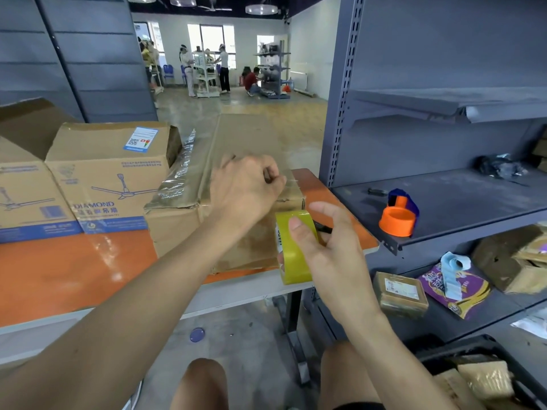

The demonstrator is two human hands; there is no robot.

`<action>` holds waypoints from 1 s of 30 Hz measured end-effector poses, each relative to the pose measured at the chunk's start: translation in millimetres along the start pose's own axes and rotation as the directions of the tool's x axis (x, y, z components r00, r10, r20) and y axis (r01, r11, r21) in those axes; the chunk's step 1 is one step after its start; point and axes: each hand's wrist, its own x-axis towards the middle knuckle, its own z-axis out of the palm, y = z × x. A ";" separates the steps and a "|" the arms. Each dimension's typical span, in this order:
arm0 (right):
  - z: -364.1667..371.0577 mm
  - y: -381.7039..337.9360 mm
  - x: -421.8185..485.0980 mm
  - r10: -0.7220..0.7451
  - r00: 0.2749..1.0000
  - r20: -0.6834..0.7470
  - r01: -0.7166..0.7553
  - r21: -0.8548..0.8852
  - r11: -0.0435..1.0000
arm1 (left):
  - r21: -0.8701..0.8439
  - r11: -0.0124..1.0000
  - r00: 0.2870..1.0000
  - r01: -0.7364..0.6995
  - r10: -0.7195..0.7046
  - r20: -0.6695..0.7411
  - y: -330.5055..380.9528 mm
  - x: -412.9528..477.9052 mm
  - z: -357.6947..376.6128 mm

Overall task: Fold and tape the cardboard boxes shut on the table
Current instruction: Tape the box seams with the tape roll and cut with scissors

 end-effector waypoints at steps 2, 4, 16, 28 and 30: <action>-1.4 0.5 -0.1 -0.006 1.000 0.012 0.007 -0.012 1.000 | 0.082 0.996 0.999 -0.032 0.031 0.010 -0.1 -0.7 0.9; -0.9 -0.2 -1.0 -0.014 1.000 0.011 0.014 -0.010 1.000 | 0.175 0.982 0.998 -0.069 0.069 0.008 2.2 0.5 1.0; 8.4 1.7 -10.8 0.030 0.999 0.042 -0.033 0.083 0.996 | -0.265 0.861 0.835 -0.434 0.495 0.242 -11.4 -5.5 -11.8; 11.8 5.8 -17.0 0.110 0.992 0.065 -0.112 0.038 0.993 | 0.062 0.832 0.795 -0.551 0.500 0.344 -24.6 -17.6 -7.7; 9.5 9.7 -14.2 0.151 0.984 0.099 -0.157 0.050 0.986 | 0.097 0.821 0.783 -0.562 0.491 0.381 -23.6 -16.2 -6.7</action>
